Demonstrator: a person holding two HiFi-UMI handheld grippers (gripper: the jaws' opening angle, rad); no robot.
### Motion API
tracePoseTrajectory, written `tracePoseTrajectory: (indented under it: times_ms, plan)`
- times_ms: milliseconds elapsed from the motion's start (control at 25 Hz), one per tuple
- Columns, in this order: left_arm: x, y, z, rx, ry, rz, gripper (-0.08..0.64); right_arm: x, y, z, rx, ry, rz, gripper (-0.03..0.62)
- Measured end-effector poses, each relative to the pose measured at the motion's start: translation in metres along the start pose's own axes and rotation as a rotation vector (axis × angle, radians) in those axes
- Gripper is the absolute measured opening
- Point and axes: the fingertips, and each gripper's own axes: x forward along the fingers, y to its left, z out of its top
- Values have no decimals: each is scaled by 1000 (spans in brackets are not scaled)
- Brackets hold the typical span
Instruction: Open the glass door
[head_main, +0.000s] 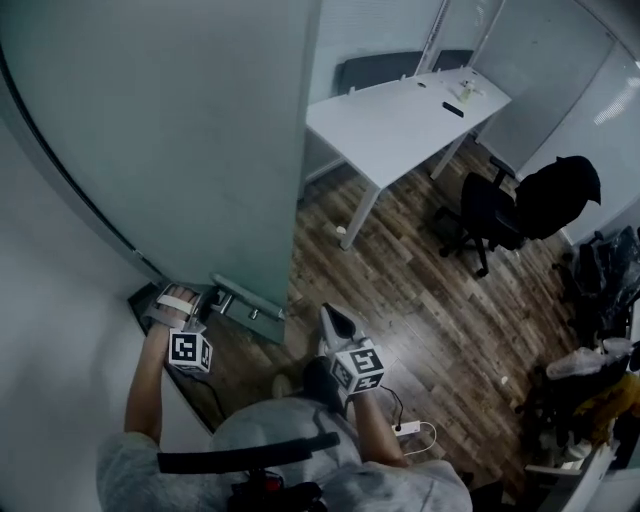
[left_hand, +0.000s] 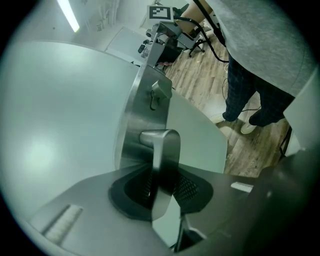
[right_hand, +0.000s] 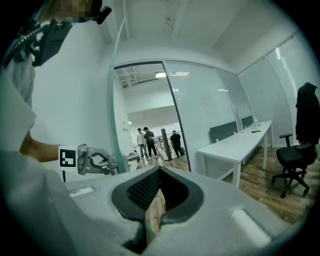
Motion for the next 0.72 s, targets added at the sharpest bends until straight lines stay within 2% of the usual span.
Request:
tracePoseTrajectory:
  times_ms: [720]
  plan:
    - [-12,-2,-2,-1,7,3,87,5,9,0,0,11,32,2]
